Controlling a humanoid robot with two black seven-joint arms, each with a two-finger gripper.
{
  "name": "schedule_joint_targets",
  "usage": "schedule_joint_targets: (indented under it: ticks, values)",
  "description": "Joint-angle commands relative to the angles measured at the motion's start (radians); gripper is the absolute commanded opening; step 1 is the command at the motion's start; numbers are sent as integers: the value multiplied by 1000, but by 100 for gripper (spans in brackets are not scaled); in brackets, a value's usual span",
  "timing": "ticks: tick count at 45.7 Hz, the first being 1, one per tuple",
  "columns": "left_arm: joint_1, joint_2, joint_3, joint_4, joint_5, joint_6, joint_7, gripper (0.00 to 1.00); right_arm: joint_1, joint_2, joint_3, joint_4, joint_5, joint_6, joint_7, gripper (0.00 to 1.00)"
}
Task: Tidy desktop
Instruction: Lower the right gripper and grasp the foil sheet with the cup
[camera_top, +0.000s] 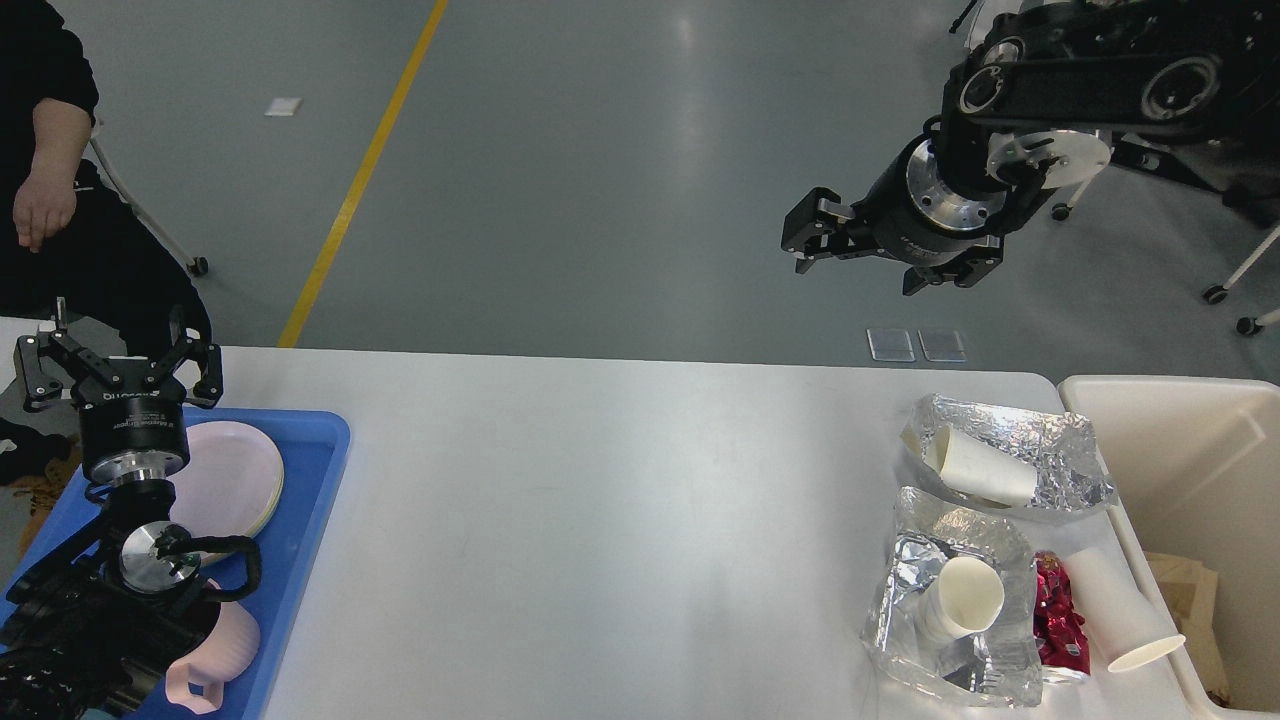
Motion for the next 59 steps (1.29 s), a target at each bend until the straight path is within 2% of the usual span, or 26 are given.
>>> schedule_joint_targets:
  ticks: [1,7,11,16,24,59]
  values:
    - [0,0,0,0,0,0,0,96,5,38,5,1,-1,29,-1,100]
    - [0,0,0,0,0,0,0,96,-121,141,2,-6,1,12,-3,100]
    - [0,0,0,0,0,0,0,96,-213,204,-2,-9,-1,-39,-3,100]
    - [0,0,0,0,0,0,0,96,-294,242,-4,-11,-1,-114,-5,100]
    - [0,0,0,0,0,0,0,96,-420,278,-5,-40,-4,-174,-6,100]
    - [0,0,0,0,0,0,0,96,-624,267,-91,-61,-8,-289,-6,100]
